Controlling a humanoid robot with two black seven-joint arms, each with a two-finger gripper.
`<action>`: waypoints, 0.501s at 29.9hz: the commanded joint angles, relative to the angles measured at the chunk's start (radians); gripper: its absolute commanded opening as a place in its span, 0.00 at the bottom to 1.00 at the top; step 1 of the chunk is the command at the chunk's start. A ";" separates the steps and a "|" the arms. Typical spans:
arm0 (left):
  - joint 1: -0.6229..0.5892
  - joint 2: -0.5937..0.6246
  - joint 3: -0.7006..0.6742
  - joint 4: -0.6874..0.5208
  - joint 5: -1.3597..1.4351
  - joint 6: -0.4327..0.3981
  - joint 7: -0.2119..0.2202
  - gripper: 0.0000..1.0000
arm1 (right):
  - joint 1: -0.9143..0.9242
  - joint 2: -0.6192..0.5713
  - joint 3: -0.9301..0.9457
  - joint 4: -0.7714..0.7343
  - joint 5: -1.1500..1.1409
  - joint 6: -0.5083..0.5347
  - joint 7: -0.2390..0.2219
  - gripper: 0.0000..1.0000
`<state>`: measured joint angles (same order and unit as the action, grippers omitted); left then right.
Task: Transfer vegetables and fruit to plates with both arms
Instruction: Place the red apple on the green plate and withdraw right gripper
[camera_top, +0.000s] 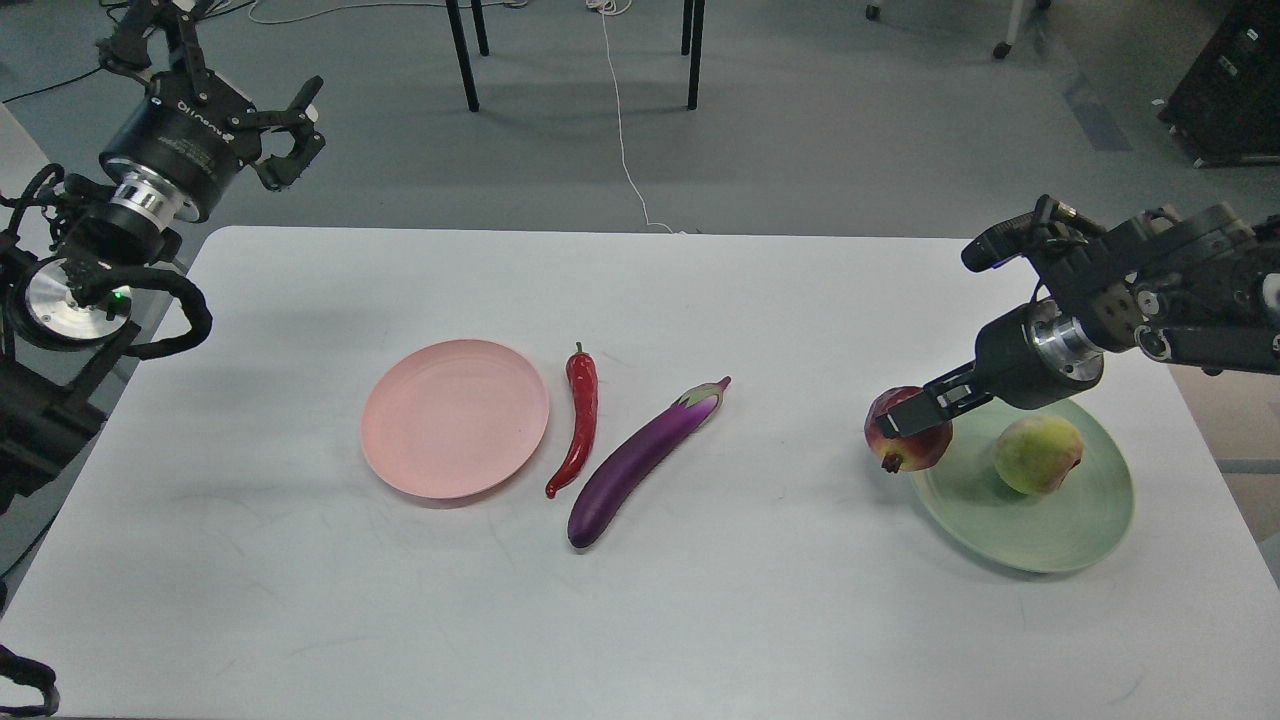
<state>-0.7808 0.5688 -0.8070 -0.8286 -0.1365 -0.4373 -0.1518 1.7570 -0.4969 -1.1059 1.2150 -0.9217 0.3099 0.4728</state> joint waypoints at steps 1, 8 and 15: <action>-0.001 0.000 0.000 -0.001 0.000 0.000 0.000 0.98 | -0.019 -0.048 -0.032 -0.005 -0.054 -0.003 0.000 0.65; -0.001 -0.003 0.000 -0.001 0.002 -0.003 0.005 0.98 | -0.064 -0.088 -0.025 -0.014 -0.046 -0.044 -0.008 0.87; -0.006 -0.007 0.002 -0.001 0.008 -0.005 0.008 0.98 | -0.067 -0.089 -0.014 -0.017 -0.028 -0.063 -0.010 0.93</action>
<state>-0.7856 0.5619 -0.8070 -0.8300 -0.1348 -0.4417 -0.1458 1.6915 -0.5831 -1.1282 1.1997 -0.9606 0.2487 0.4640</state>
